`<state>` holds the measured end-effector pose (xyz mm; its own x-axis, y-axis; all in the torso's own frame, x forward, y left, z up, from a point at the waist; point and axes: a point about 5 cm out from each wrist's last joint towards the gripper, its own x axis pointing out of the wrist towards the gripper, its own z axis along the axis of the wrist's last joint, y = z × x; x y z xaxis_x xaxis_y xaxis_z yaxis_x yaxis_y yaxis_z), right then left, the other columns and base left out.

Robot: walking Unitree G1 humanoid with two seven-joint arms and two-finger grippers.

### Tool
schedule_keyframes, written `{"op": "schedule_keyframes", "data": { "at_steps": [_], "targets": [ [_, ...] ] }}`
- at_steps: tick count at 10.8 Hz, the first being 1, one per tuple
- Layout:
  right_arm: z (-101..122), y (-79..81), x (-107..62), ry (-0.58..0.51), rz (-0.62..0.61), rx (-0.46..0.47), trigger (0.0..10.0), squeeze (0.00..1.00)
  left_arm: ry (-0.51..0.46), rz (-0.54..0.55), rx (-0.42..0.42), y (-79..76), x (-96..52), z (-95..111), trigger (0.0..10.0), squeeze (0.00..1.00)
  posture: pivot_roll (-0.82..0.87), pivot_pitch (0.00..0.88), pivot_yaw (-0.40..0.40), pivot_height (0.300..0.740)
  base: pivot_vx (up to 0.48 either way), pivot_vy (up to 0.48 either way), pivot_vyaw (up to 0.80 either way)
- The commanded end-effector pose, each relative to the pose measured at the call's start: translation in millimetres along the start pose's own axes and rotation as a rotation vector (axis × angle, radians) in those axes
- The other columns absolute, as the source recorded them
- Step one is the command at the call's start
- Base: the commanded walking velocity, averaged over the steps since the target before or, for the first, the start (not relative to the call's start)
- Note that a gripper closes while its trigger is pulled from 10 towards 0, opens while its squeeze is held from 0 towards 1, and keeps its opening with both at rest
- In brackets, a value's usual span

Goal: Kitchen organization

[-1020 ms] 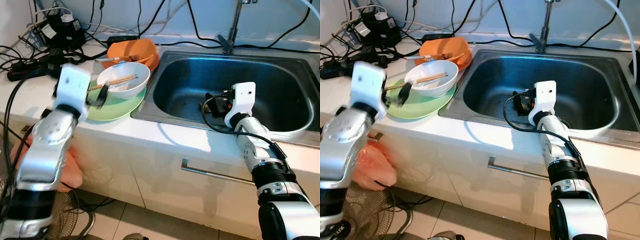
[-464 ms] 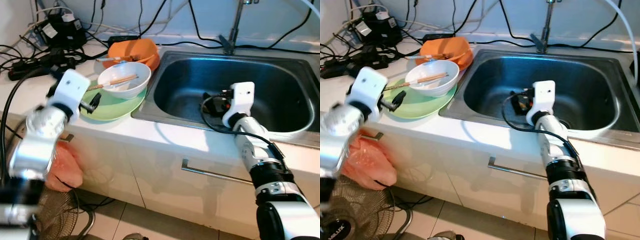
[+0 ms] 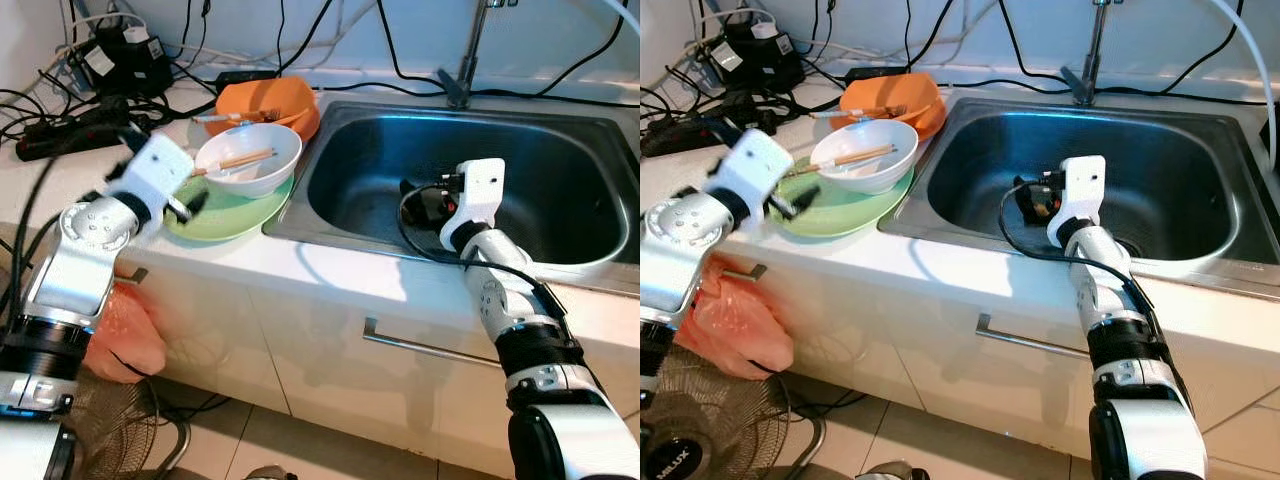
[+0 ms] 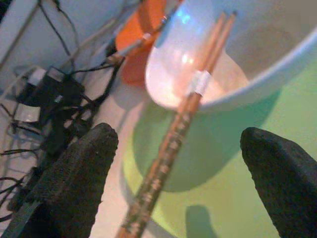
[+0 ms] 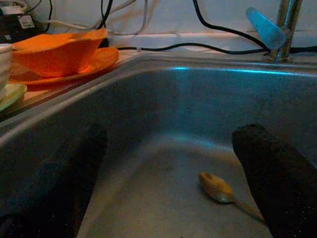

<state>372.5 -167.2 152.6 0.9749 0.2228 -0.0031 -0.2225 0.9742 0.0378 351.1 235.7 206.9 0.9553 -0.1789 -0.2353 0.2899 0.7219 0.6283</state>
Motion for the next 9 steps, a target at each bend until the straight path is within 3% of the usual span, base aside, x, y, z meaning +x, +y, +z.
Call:
{"op": "schedule_keyframes", "data": {
  "at_steps": [1,2,9],
  "targets": [
    [2.6,1.6,0.0,-0.008,0.007,0.012,10.0,0.0,0.003,0.005,0.02,9.6,0.6,1.8,0.7,0.0,0.14,0.022,0.105,0.74,0.0,0.0,0.0],
    [3.0,1.7,-0.5,-0.009,0.007,0.013,10.0,0.0,-0.002,0.013,0.019,13.3,0.8,2.9,0.0,0.0,0.14,0.023,0.107,0.74,0.0,0.0,0.0],
    [3.6,2.1,-3.2,-0.005,0.001,0.021,10.0,0.0,0.004,0.015,0.059,16.8,6.7,-2.8,0.0,0.0,0.13,0.028,0.11,0.74,0.0,0.0,0.0]
  ]
}}
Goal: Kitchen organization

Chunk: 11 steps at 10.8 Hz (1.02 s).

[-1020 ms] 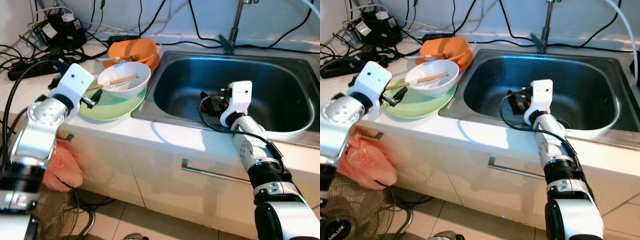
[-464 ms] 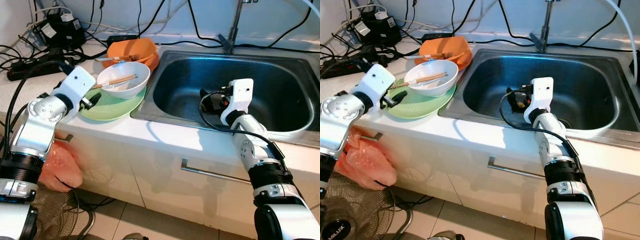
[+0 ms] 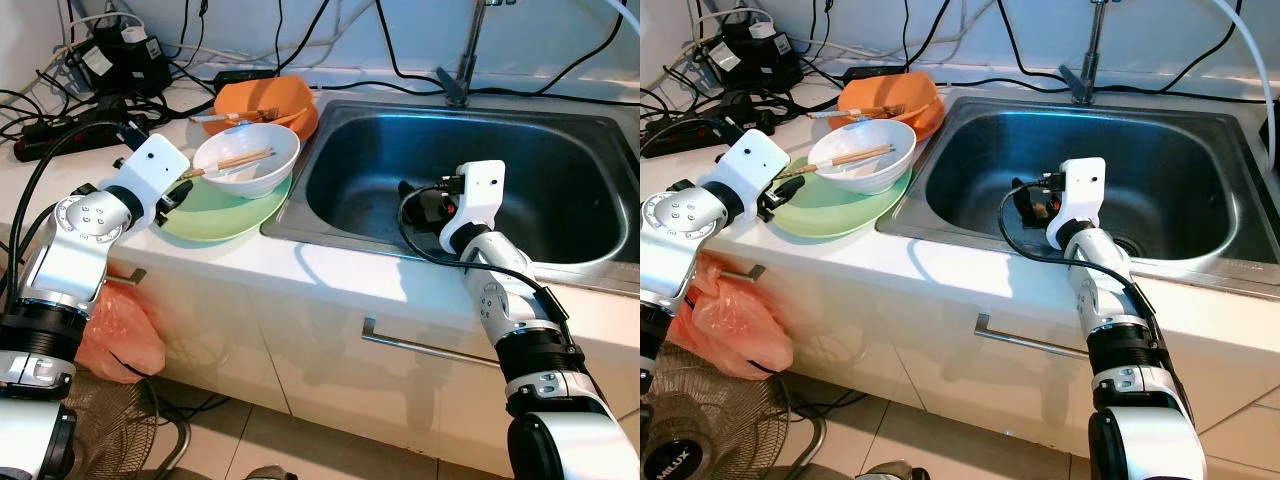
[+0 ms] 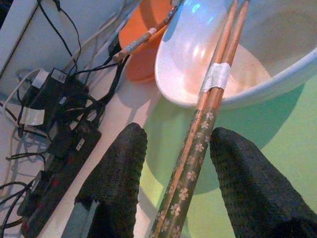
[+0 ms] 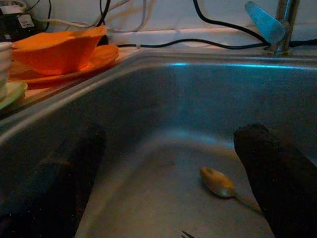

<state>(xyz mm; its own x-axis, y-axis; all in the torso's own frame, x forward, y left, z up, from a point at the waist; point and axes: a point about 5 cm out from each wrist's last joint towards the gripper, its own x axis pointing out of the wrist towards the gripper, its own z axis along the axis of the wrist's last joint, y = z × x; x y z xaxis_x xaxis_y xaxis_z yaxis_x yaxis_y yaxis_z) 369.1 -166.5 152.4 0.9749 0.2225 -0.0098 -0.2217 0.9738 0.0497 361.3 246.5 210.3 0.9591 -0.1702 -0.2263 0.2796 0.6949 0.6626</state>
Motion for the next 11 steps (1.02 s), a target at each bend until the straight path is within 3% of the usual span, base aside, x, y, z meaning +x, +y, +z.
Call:
{"op": "schedule_keyframes", "data": {
  "at_steps": [1,8,11],
  "targets": [
    [3.0,1.0,-0.6,-0.01,0.001,0.009,10.0,0.0,0.003,0.003,0.019,4.0,0.0,1.3,0.0,0.0,0.13,0.027,0.111,0.74,0.0,0.0,0.0],
    [2.6,2.4,0.0,-0.013,-0.003,0.018,10.0,0.0,0.002,0.007,0.04,5.2,-0.1,1.3,0.0,0.0,0.13,0.018,0.116,0.74,0.0,0.0,0.0],
    [3.5,1.6,1.3,-0.015,-0.007,0.025,10.0,0.0,-0.032,0.099,0.067,24.0,-6.0,7.7,0.0,0.0,0.14,0.01,0.116,0.74,0.0,0.0,0.0]
  ]
}}
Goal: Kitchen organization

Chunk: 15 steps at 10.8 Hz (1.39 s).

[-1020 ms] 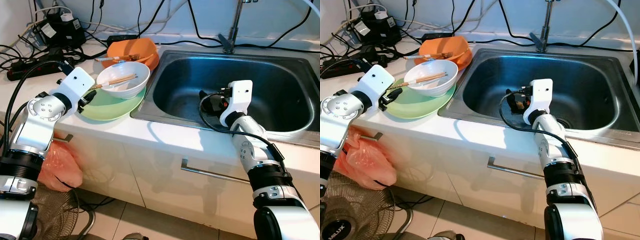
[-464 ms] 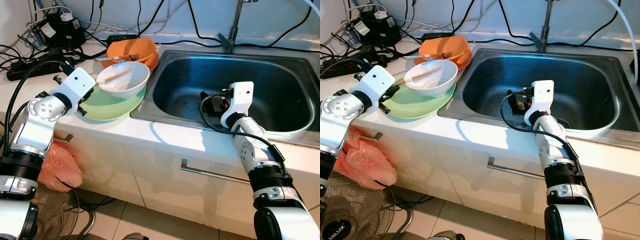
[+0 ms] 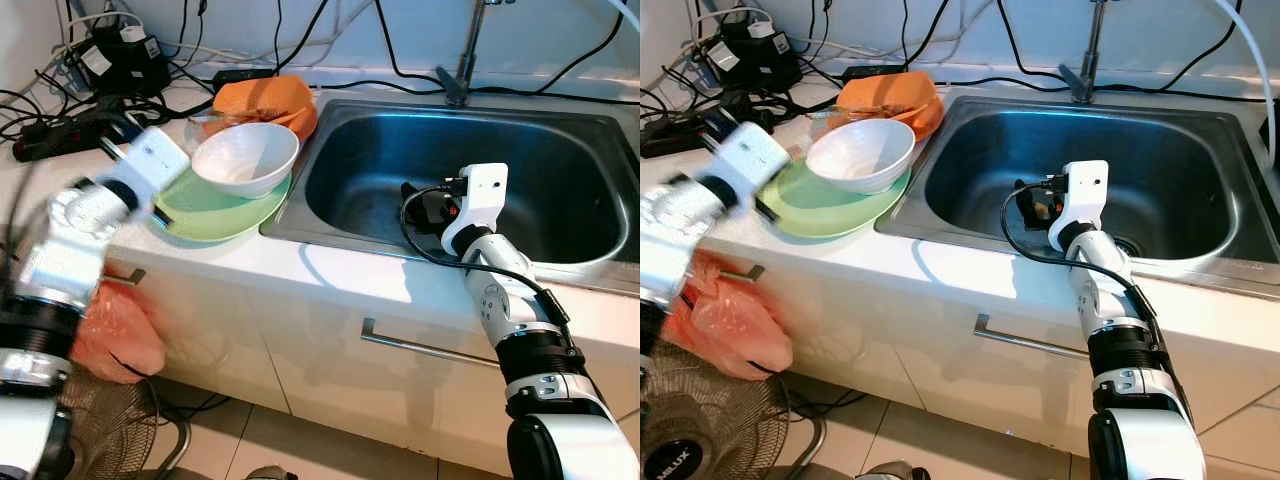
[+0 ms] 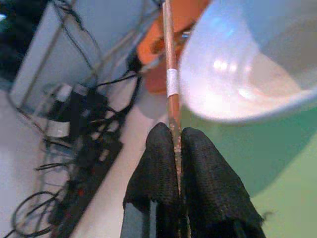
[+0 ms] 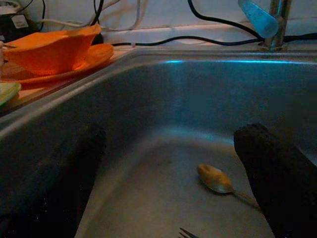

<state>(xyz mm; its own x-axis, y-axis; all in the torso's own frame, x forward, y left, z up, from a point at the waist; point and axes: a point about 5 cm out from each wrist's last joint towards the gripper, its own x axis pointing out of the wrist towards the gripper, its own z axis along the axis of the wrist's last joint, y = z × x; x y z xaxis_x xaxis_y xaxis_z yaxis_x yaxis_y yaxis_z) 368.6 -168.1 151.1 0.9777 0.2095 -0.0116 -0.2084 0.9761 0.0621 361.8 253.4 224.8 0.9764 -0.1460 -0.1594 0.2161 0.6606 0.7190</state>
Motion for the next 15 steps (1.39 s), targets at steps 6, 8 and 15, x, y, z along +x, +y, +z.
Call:
{"op": "schedule_keyframes", "data": {
  "at_steps": [6,8,15],
  "targets": [
    [19.9,16.8,5.0,-0.111,0.063,0.263,10.0,0.0,-0.347,0.127,-0.034,-1.8,-0.3,56.4,0.0,0.0,0.14,0.008,0.115,0.74,0.0,0.0,0.0],
    [32.8,24.4,5.2,-0.163,0.126,0.412,10.0,0.0,-0.457,0.124,-0.047,-33.2,4.8,78.5,0.0,0.0,0.13,0.005,0.112,0.74,0.0,0.0,0.0],
    [71.6,44.3,-11.5,-0.287,0.336,0.643,10.0,0.0,-0.582,-0.053,-0.004,-141.3,22.4,112.3,0.0,0.0,0.09,0.015,0.12,0.74,0.0,0.0,0.0]
  ]
}}
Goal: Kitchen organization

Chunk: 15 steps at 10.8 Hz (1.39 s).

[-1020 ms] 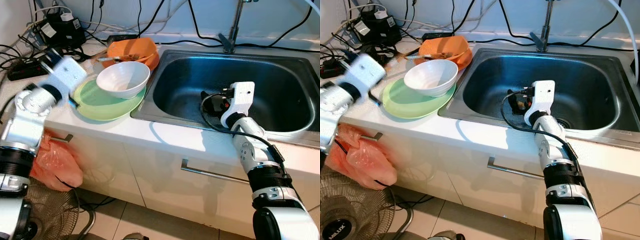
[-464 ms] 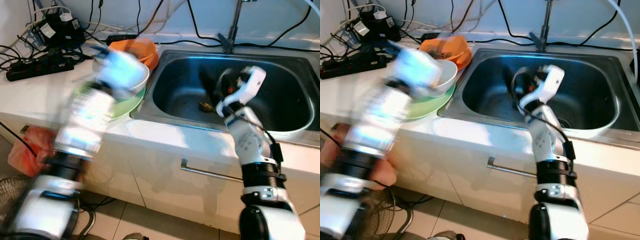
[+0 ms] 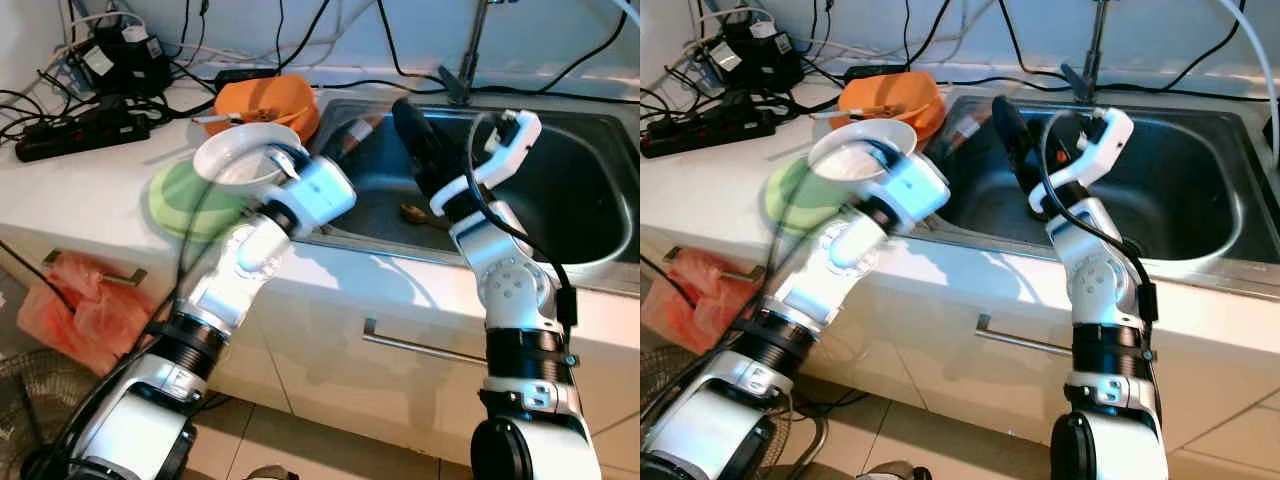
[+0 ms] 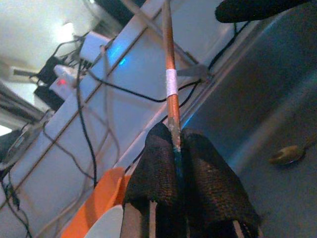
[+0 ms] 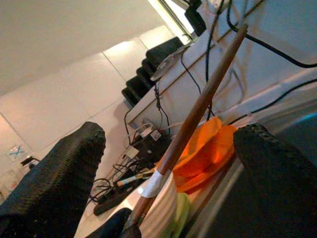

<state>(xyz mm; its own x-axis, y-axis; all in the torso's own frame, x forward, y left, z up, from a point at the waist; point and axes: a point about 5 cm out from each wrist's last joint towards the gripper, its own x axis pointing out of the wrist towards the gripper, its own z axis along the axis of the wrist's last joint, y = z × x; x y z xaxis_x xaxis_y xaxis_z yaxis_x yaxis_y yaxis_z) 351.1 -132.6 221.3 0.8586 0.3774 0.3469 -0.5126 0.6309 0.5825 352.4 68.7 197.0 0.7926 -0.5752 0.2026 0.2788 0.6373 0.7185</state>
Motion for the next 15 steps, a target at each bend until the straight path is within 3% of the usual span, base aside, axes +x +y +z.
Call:
{"op": "schedule_keyframes", "data": {
  "at_steps": [1,5,6,7,15],
  "targets": [
    [2.2,4.5,-0.3,-0.002,0.016,0.021,10.0,0.0,-0.006,-0.01,0.024,-5.1,-1.5,-1.3,0.0,0.0,0.09,0.019,0.12,0.74,0.0,0.0,0.0],
    [-6.5,-7.2,-0.1,0.045,-0.057,0.043,10.0,0.0,-0.111,-0.02,0.025,-19.8,0.6,15.1,0.0,0.0,0.09,0.03,0.117,0.74,0.0,0.0,0.0],
    [-5.9,-8.9,0.9,0.039,-0.064,0.052,1.3,0.0,-0.118,-0.021,0.022,-21.9,-0.7,15.8,0.0,0.0,0.09,0.031,0.115,0.74,0.0,0.0,0.0],
    [-2.0,-10.3,1.8,0.029,-0.068,0.053,0.0,0.0,-0.134,-0.025,0.016,-24.3,-3.5,17.4,0.0,0.0,0.09,0.034,0.111,0.74,0.0,0.0,0.0],
    [3.3,-21.1,4.1,0.025,-0.146,0.03,0.0,0.0,-0.167,-0.072,0.016,-36.1,-12.1,17.6,0.0,0.0,0.09,0.03,0.105,0.74,0.0,0.0,0.0]
  ]
}}
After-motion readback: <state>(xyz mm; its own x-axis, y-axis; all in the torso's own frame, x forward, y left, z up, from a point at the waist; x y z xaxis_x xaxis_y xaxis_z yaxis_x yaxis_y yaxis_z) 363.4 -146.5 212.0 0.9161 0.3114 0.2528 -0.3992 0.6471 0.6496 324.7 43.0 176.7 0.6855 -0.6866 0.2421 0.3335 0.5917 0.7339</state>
